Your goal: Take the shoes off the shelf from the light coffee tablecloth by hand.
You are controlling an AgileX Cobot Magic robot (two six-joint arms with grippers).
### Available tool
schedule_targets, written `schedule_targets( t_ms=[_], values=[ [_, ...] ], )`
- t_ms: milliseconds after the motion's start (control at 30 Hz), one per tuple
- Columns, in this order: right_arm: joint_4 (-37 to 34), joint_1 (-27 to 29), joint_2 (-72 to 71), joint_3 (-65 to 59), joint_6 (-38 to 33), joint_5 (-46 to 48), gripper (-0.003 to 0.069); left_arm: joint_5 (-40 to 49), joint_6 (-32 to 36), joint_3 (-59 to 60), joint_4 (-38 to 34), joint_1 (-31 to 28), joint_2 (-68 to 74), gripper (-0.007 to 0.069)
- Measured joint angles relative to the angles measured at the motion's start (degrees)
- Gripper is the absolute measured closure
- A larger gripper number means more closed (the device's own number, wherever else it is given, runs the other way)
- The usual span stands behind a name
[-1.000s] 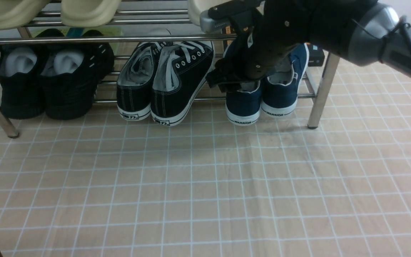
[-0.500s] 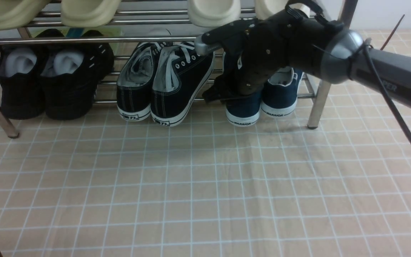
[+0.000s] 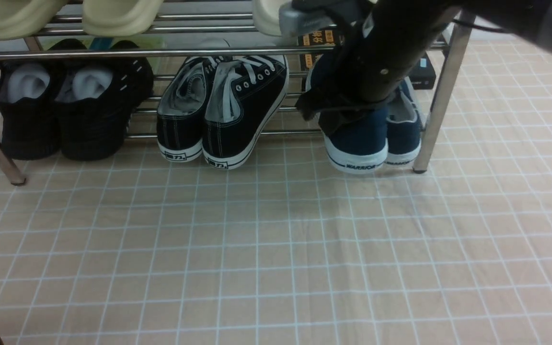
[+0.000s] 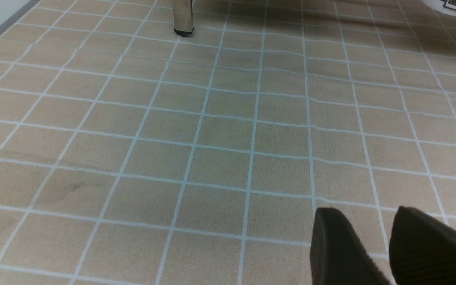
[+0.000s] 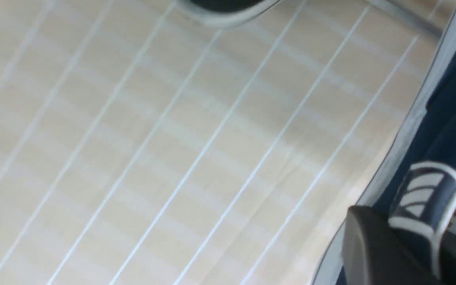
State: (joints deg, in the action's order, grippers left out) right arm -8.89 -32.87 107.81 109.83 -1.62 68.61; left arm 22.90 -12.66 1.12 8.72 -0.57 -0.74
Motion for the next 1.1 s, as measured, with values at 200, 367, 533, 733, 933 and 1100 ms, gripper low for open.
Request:
schedule_targets(
  t_ms=[200,367,533,733,933,1100],
  values=[
    [-3.7,0.0,-6.0,-0.8,-1.7,4.0,0.0609,0.0,0.0,0.0,0.0,0.0,0.0,0.0384],
    [-6.8,0.0,-10.8,-6.1,-2.1,4.0,0.0609,0.0,0.0,0.0,0.0,0.0,0.0,0.0384],
    [-9.7,-0.8,-15.5,-13.9,-2.4,3.8,0.0609,0.0,0.0,0.0,0.0,0.0,0.0,0.0384],
    [-10.1,-5.6,-16.8,-23.0,-2.4,3.7,0.0610,0.0,0.0,0.0,0.0,0.0,0.0,0.0384],
    [-8.5,-9.1,-16.8,-29.0,0.4,-4.9,0.0610,0.0,0.0,0.0,0.0,0.0,0.0,0.0384],
    [-4.1,-9.1,-15.4,-30.1,4.3,-13.5,0.0610,0.0,0.0,0.0,0.0,0.0,0.0,0.0384]
  ],
)
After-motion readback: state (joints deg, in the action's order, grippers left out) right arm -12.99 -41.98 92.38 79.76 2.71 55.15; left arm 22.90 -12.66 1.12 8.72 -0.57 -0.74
